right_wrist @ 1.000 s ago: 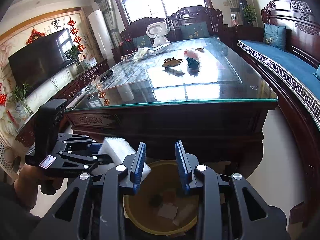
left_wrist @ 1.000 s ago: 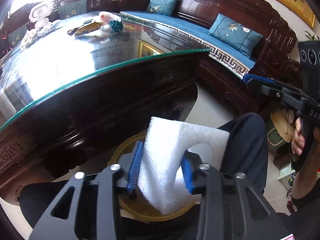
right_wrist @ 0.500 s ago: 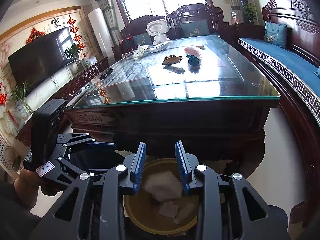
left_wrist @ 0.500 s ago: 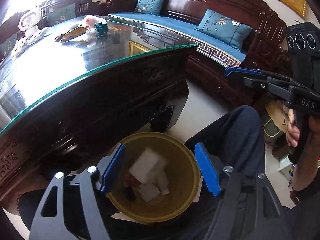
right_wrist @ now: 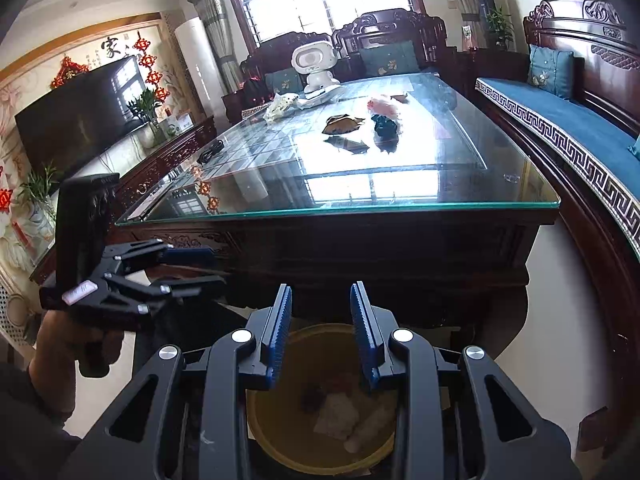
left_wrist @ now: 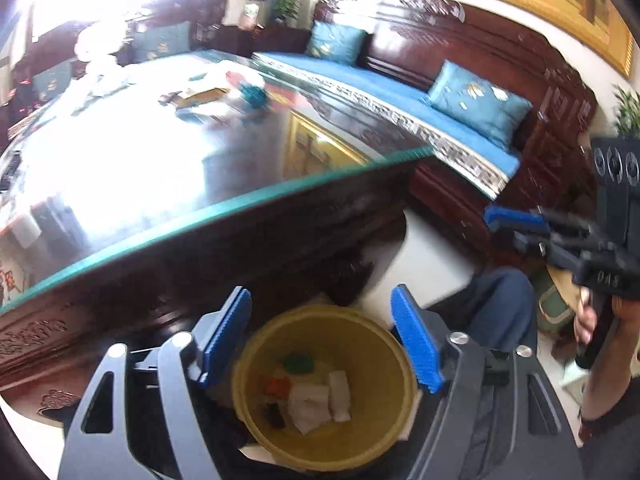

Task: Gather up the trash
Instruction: 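Move both open tools back over the table toward remaining trash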

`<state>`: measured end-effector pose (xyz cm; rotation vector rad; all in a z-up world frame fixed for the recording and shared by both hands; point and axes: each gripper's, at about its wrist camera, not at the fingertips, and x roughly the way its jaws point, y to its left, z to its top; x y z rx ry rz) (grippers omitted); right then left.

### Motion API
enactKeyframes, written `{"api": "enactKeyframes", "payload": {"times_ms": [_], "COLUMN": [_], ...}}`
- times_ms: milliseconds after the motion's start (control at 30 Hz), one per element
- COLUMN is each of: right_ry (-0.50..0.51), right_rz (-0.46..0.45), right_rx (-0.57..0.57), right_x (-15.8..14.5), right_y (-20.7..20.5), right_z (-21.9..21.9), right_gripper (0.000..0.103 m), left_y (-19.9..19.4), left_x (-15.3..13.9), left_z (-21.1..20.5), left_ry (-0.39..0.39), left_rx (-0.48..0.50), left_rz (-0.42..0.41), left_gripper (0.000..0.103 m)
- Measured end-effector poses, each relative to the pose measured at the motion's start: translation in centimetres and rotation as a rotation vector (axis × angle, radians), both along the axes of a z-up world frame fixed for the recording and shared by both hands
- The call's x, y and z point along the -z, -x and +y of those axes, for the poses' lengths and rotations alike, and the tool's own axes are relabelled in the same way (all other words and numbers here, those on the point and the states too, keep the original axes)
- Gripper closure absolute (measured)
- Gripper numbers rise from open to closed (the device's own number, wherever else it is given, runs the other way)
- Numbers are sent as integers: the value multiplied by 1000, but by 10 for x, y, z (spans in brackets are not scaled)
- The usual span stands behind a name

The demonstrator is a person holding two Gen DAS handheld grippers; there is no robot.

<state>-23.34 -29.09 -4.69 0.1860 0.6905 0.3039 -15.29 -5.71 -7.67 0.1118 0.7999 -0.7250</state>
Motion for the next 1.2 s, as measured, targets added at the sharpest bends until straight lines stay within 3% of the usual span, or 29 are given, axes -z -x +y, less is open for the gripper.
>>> {"api": "enactKeyframes", "payload": {"times_ms": [67,233,367,500,633,867,1067,1200], "right_ry": [0,-4,-1,-8,-26,-25,-30,-27], "right_rz": [-9,-32,-59,-68,-74,-87,-35,15], "right_rx": [7,16,18,39,56,99,66,44], "right_x": [-3,-17,-30,-37,-41,-41,-28,-14], "right_y": [-5,-29,-56,-89,-121,-167,-225,-266], "right_z": [-1,-4,-4,-7,-12,-23,-33,-40], "right_gripper": [72,72,72,57,50,18,17,35], "left_y": [-9,-34,-63,-101,-139,-196,-240,-268], "left_x": [-11,-39,-56,-63,-66,-63,-54,-42], "left_z": [8,22,20,16,11,-2,-17,-28], "left_ry": [20,47,24,32,52,76,90,75], "left_rx": [-51,-132,-192,-226,-242,-226,-209,-201], "left_rz": [-35,-106,-148,-137,-116,-91,-67,-50], "left_gripper": [15,9,4,4,4,4,4,4]}}
